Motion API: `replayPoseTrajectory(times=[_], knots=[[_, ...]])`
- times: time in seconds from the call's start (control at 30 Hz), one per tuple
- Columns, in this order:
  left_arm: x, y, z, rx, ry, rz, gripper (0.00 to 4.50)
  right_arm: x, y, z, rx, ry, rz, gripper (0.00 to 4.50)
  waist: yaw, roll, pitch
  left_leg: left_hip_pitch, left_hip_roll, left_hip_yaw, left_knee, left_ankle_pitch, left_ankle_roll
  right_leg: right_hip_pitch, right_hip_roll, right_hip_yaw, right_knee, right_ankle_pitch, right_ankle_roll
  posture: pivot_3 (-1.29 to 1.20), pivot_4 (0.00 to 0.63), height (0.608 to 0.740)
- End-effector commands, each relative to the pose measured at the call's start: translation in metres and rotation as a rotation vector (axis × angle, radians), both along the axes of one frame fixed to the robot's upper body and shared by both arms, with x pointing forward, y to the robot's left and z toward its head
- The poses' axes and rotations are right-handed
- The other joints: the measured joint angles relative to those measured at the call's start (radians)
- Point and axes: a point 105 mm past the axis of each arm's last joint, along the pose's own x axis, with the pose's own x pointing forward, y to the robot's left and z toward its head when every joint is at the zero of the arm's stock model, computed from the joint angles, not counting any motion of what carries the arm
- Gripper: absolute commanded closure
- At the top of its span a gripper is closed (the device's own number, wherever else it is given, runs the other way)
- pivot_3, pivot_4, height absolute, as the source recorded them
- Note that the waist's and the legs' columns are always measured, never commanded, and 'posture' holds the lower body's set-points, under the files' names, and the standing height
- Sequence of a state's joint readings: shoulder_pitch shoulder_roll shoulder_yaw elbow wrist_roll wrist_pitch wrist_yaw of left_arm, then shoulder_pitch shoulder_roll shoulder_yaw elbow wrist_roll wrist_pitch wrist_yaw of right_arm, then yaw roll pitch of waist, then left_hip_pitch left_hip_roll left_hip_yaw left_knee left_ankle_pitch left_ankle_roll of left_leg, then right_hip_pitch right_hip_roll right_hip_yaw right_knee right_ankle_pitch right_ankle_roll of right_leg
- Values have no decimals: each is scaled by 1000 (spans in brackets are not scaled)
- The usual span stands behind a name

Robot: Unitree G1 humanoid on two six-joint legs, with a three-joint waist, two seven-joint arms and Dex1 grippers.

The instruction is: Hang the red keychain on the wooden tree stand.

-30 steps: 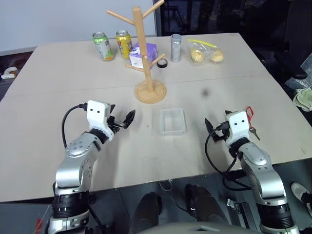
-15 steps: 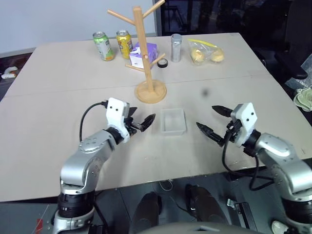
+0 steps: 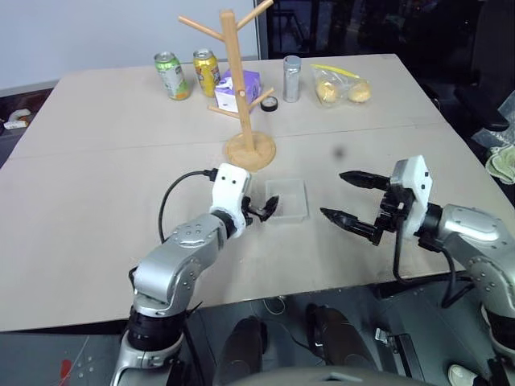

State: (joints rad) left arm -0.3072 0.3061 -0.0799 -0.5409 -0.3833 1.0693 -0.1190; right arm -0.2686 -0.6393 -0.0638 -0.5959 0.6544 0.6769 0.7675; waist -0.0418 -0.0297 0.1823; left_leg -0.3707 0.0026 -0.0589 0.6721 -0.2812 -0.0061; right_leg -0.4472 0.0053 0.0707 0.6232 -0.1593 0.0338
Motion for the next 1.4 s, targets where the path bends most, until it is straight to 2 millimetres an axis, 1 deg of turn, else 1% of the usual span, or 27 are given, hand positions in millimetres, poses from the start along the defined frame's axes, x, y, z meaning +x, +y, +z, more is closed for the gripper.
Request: replayPoseTrajectory(times=[0.03, 0.13, 0.27, 0.3, 0.37, 0.43, 0.47, 0.5, 0.57, 0.63, 0.67, 0.77, 0.83, 0.9, 0.97, 1.03, 1.13, 1.2, 1.27, 1.33, 1.4], knots=[[3, -5, 7, 36, -20, 3, 63, -11, 2, 20, -29, -90, 67, 0, 0, 0, 0, 0, 0, 0, 0, 0, 0, 0, 0, 0, 0, 0, 0, 0, 150, 740], [8, -5, 2, 63, 6, 16, 63, -17, 2, 23, -112, -129, 124, 0, -1, 0, 0, 0, 0, 0, 0, 0, 0, 0, 0, 0, 0, 0, 0, 0, 150, 740], [10, -5, -2, 99, 36, 29, 63, -21, -2, 23, -203, -156, 168, 0, 1, 0, 0, 0, 0, 0, 0, 0, 0, 0, 0, 0, 0, 0, 0, 0, 150, 740], [10, -4, -3, 100, 40, 32, 294, -20, -4, 24, -211, -161, 165, 0, 0, 0, 0, 0, 0, 0, 0, 0, 0, 0, 0, 0, 0, 0, 0, 0, 150, 740], [11, -4, -3, 101, 43, 35, 883, -19, -6, 26, -216, -167, 159, 0, 0, 0, 0, 0, 0, 0, 0, 0, 0, 0, 0, 0, 0, 0, 0, 0, 150, 740], [12, -5, -1, 94, 36, 36, 1767, -17, -6, 26, -212, -168, 150, 0, 1, 0, 0, 0, 0, 0, 0, 0, 0, 0, 0, 0, 0, 0, 0, 0, 150, 740], [13, -6, 0, 88, 29, 36, 2093, -17, -6, 26, -211, -168, 145, 0, 1, 0, 0, 0, 0, 0, 0, 0, 0, 0, 0, 0, 0, 0, 0, 0, 150, 740], [13, -6, 2, 83, 24, 34, 2677, -17, -6, 27, -208, -167, 141, 0, 2, 0, 0, 0, 0, 0, 0, 0, 0, 0, 0, 0, 0, 0, 0, 0, 150, 740], [14, -7, 2, 79, 22, 34, 3377, -17, -6, 27, -196, -164, 132, 0, 2, 0, 0, 0, 0, 0, 0, 0, 0, 0, 0, 0, 0, 0, 0, 0, 150, 740], [14, -6, 3, 77, 22, 36, 4329, -16, -6, 27, -193, -164, 130, 0, 2, 0, 0, 0, 0, 0, 0, 0, 0, 0, 0, 0, 0, 0, 0, 0, 150, 740], [14, -5, 3, 77, 22, 37, 4431, -16, -5, 28, -189, -163, 128, 0, 2, 0, 0, 0, 0, 0, 0, 0, 0, 0, 0, 0, 0, 0, 0, 0, 150, 740], [14, -2, 1, 65, 35, 51, 4431, -14, -5, 29, -176, -161, 121, 0, 2, 0, 0, 0, 0, 0, 0, 0, 0, 0, 0, 0, 0, 0, 0, 0, 150, 740], [15, 5, 1, 28, 49, 79, 4431, -12, -6, 29, -171, -156, 115, 0, 1, 0, 0, 0, 0, 0, 0, 0, 0, 0, 0, 0, 0, 0, 0, 0, 150, 740], [16, 14, 5, -7, 42, 107, 4431, -11, -7, 28, -169, -151, 114, 0, 1, 0, 0, 0, 0, 0, 0, 0, 0, 0, 0, 0, 0, 0, 0, 0, 150, 740], [17, 34, 12, 2, 16, 152, 4431, -10, -6, 28, -155, -145, 115, 0, 0, 0, 0, 0, 0, 0, 0, 0, 0, 0, 0, 0, 0, 0, 1, 0, 150, 740], [16, 63, 16, 36, -3, 206, 4431, -8, -4, 28, -142, -142, 120, 0, -2, 0, 0, 0, 0, 0, 0, 0, 0, 0, 0, 0, 0, 0, 1, 0, 150, 740], [17, 122, 19, 129, -11, 316, 4431, -7, 1, 27, -125, -139, 136, 0, -4, 0, 1, 1, 1, 0, -1, 0, 0, 0, 1, 0, 1, 0, 0, 0, 150, 740], [21, 160, 25, 188, -30, 383, 4431, -7, 5, 27, -116, -137, 149, 0, -2, 0, 1, 2, 1, 0, -1, 0, 0, 0, 1, 0, 1, 0, -1, 0, 150, 740], [29, 192, 35, 227, -71, 446, 4431, -7, 7, 26, -112, -136, 160, 0, 2, 0, 1, 2, 1, 0, -1, 0, 0, 0, 1, -1, 1, 0, -1, 0, 150, 740], [39, 214, 50, 221, -141, 515, 4431, -6, 9, 26, -111, -136, 167, 0, 10, 0, 1, 1, 0, 0, -1, 0, 0, 0, 0, -1, 1, 0, 0, 0, 150, 740], [51, 230, 64, 178, -198, 569, 4431, -5, 10, 27, -112, -140, 172, 0, 14, -1, 1, 0, 0, 0, 0, 0, 0, 0, -2, -2, -1, 0, 0, 0, 150, 740]])
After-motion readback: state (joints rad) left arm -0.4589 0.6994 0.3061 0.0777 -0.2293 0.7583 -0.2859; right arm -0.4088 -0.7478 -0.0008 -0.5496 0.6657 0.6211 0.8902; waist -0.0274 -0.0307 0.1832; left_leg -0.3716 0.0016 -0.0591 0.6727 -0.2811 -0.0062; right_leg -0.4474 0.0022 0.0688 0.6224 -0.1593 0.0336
